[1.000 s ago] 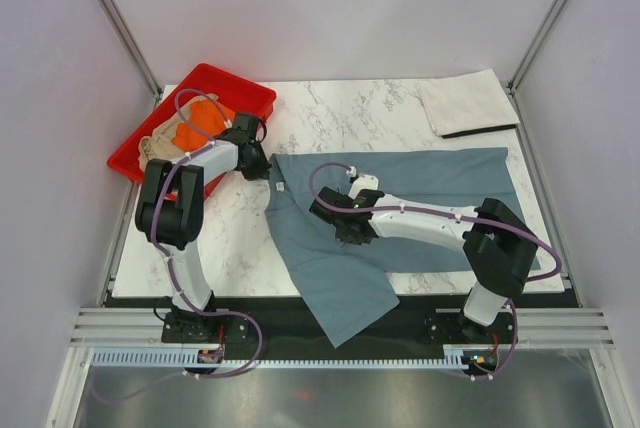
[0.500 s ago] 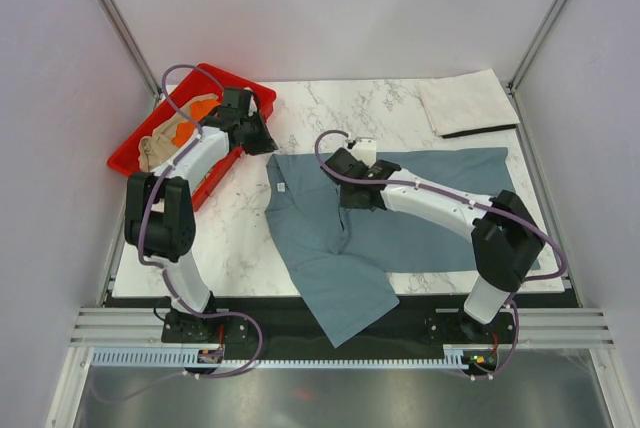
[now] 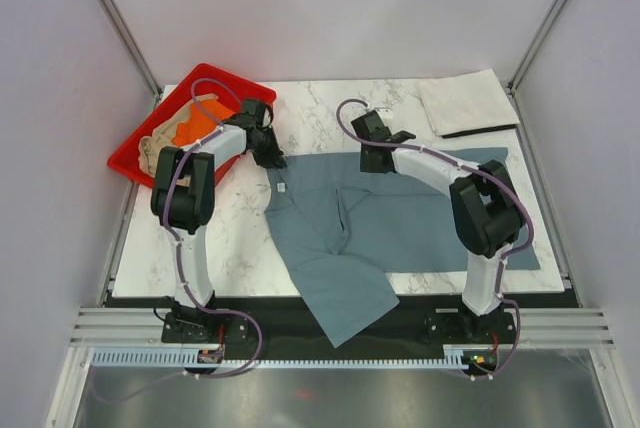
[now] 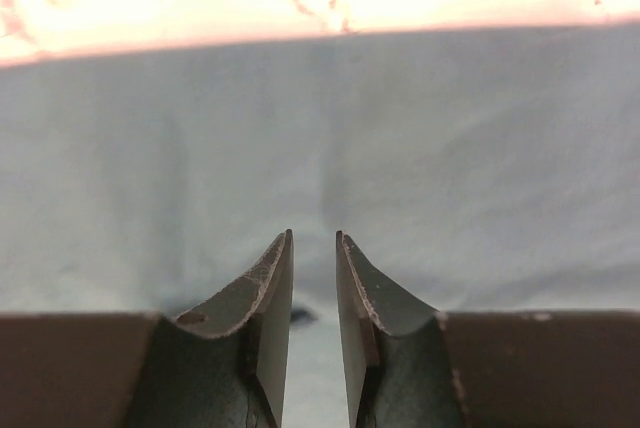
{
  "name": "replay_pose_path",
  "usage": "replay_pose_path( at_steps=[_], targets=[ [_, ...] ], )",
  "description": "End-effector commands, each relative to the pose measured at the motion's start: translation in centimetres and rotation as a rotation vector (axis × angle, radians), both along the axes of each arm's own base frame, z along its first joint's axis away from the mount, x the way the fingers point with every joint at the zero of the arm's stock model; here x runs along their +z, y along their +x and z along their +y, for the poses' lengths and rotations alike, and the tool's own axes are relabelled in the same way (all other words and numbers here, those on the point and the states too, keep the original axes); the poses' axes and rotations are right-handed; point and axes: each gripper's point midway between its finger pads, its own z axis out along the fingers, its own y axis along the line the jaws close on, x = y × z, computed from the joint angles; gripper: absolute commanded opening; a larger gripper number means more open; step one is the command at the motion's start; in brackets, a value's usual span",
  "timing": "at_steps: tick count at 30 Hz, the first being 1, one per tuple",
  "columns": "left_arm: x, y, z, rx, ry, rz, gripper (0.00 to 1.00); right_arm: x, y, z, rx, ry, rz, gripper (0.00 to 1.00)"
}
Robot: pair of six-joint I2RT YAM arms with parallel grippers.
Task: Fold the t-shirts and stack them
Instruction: Fold the tshirt
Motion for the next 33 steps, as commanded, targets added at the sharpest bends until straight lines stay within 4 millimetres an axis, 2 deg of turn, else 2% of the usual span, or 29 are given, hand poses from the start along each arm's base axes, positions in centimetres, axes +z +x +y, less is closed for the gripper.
replay_pose_path(
  at_steps=[1, 5, 8, 11, 14, 16, 17, 19, 20, 22, 23, 24, 25, 26, 27, 28, 29, 30, 31, 32, 33],
  targets=[
    [0.3, 1.5, 1.2, 0.008, 0.091, -0.055, 0.21, -0.8, 2.5, -1.6, -0.026, -0.019, -0.011, 0.31],
    [-1.2, 1.3, 2.4, 0.024, 0.158, -0.032, 0.21, -3.9, 2.0, -4.4, -0.090, -0.086, 0.045, 0.29],
    [-1.5, 1.1, 3.3, 0.046, 0.198, -0.026, 0.21, -5.3, 1.6, -7.3, -0.171, -0.128, 0.069, 0.29],
    [-1.3, 1.2, 3.5, 0.048, 0.207, -0.031, 0.21, -5.8, 1.6, -9.2, -0.224, -0.135, 0.081, 0.29],
    [0.1, 1.8, 3.2, 0.047, 0.194, -0.063, 0.21, -5.3, 2.1, -9.4, -0.207, -0.124, 0.079, 0.29],
    [1.8, 2.0, 2.2, 0.024, 0.141, -0.089, 0.23, -4.2, 2.4, -8.3, -0.149, -0.084, 0.070, 0.29],
    [3.5, 2.0, 1.4, 0.003, 0.095, -0.113, 0.24, -2.7, 2.7, -7.7, -0.122, -0.053, 0.044, 0.30],
    [5.5, 1.8, 0.7, -0.017, 0.050, -0.141, 0.27, -1.1, 2.8, -6.2, -0.045, 0.012, 0.026, 0.31],
    [7.6, 1.7, 0.4, -0.026, 0.025, -0.182, 0.28, 0.5, 2.8, -5.9, -0.029, 0.037, -0.001, 0.32],
    [9.0, 0.3, -1.0, -0.081, -0.038, -0.189, 0.30, 1.7, 2.3, -5.2, 0.003, 0.077, -0.010, 0.33],
    [10.8, -0.5, -2.0, -0.122, -0.088, -0.215, 0.31, 2.9, 1.9, -4.9, 0.016, 0.106, -0.025, 0.33],
    [10.9, -1.4, -2.5, -0.148, -0.099, -0.211, 0.33, 3.4, 1.6, -4.8, 0.018, 0.120, -0.029, 0.34],
    [11.3, -2.5, -4.0, -0.200, -0.110, -0.217, 0.34, 3.5, 0.9, -5.0, 0.016, 0.126, -0.018, 0.34],
    [11.2, -3.6, -5.0, -0.253, -0.124, -0.214, 0.34, 4.8, 0.4, -5.0, 0.009, 0.149, -0.038, 0.34],
    [12.0, -5.0, -6.9, -0.310, -0.146, -0.231, 0.38, 5.2, -0.1, -5.1, 0.004, 0.157, -0.041, 0.34],
    [12.0, -5.9, -7.8, -0.342, -0.164, -0.228, 0.38, 5.0, -1.0, -5.4, -0.004, 0.159, -0.028, 0.34],
    [11.6, -7.0, -8.8, -0.386, -0.188, -0.222, 0.39, 6.6, -1.5, -5.4, -0.008, 0.187, -0.060, 0.36],
    [11.9, -8.3, -10.4, -0.435, -0.197, -0.231, 0.40, 7.0, -2.0, -5.6, -0.010, 0.196, -0.068, 0.37],
    [11.7, -8.9, -11.1, -0.459, -0.194, -0.233, 0.41, 6.8, -3.0, -5.9, -0.013, 0.200, -0.057, 0.38],
    [10.9, -9.5, -11.6, -0.478, -0.181, -0.235, 0.43, 8.6, -3.6, -6.2, -0.012, 0.218, -0.098, 0.39],
    [10.7, -10.0, -12.1, -0.494, -0.178, -0.236, 0.46, 9.2, -4.2, -6.1, -0.004, 0.230, -0.107, 0.39]
  ],
)
